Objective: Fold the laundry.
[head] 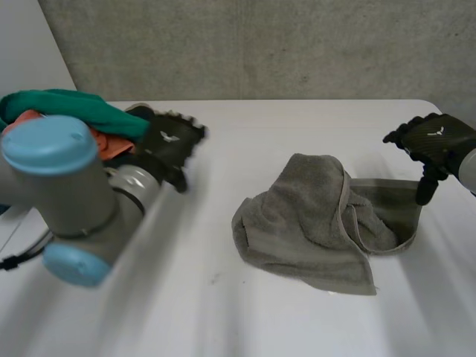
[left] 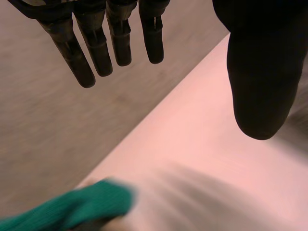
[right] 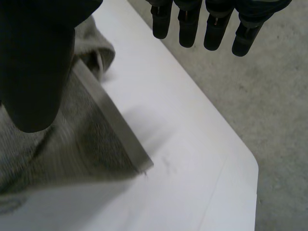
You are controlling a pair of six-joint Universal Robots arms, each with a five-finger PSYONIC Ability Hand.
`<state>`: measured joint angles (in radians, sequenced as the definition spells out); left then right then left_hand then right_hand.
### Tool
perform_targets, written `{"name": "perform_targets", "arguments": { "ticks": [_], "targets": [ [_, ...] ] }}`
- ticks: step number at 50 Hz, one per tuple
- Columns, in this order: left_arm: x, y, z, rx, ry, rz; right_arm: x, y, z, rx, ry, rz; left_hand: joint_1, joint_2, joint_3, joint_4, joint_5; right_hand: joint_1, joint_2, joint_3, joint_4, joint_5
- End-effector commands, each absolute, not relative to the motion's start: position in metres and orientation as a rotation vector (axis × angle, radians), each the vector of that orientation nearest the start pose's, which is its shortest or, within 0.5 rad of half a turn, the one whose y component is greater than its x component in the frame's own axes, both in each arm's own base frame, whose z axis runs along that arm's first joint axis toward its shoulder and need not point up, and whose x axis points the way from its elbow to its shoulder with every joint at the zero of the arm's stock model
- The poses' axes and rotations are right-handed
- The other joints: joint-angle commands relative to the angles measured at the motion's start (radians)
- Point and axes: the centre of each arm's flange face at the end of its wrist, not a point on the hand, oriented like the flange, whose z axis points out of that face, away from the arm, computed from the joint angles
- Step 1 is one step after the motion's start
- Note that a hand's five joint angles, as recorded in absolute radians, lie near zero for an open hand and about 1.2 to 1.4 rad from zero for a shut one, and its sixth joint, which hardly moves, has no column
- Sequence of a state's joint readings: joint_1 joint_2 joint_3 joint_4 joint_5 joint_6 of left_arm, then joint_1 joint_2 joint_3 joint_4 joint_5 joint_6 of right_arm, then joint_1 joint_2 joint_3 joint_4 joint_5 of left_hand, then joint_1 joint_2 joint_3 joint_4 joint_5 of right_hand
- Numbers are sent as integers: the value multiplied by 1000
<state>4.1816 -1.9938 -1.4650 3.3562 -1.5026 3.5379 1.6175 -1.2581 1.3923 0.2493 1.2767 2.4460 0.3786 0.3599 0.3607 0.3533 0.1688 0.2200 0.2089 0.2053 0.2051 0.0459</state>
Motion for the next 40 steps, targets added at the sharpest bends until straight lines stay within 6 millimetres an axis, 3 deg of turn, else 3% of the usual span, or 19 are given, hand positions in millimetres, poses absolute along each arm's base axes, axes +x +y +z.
{"name": "perform_targets", "arguments": {
  "ticks": [1,4,9,17,23,25,28,29,32,35,40],
  "targets": [
    [-370,-177,196,1461,2263,-2247,168,-334,215,-1224,2457,-1737,-18,0,0,7,17,-45,-34,-31,-31,-46],
    [-394,-161,170,1581,2252,-2235,167,-330,205,-1216,2474,-1699,-24,-5,-6,1,11,-45,-34,-31,-31,-46],
    [-424,-148,152,1680,2176,-2307,167,-327,192,-1204,2475,-1704,-24,-5,-6,1,11,-45,-34,-31,-31,-46],
    [-455,-156,140,1830,1959,-2445,165,-325,176,-1182,2457,-1781,8,27,26,33,43,-45,-34,-31,-31,-46],
    [-473,-152,117,2005,1864,-2447,166,-325,175,-1141,2454,-1770,46,65,64,71,81,-45,-34,-31,-31,-46],
    [-476,-156,112,2002,1844,-2448,166,-326,175,-1130,2448,-1776,93,112,111,118,128,-45,-34,-31,-31,-46],
    [-482,-164,105,1993,1808,-2451,168,-327,174,-1114,2442,-1775,345,364,363,370,380,-45,-34,-31,-31,-46],
    [-484,-168,106,1983,1777,-2461,168,-328,173,-1108,2441,-1779,645,664,663,670,680,-45,-34,-31,-31,-46],
    [-485,-172,112,1946,1748,-2484,169,-332,171,-1090,2434,-1791,1017,1035,1035,1042,1052,-45,-34,-31,-31,-46],
    [-483,-177,121,1881,1745,-2496,172,-335,171,-1089,2419,-1805,1018,1036,1036,1043,1053,-45,-34,-31,-31,-46],
    [-466,-186,166,1674,1740,-2538,176,-343,157,-1107,2431,-1770,1018,1036,1036,1043,1053,-45,-34,-31,-31,-46]
  ]
}}
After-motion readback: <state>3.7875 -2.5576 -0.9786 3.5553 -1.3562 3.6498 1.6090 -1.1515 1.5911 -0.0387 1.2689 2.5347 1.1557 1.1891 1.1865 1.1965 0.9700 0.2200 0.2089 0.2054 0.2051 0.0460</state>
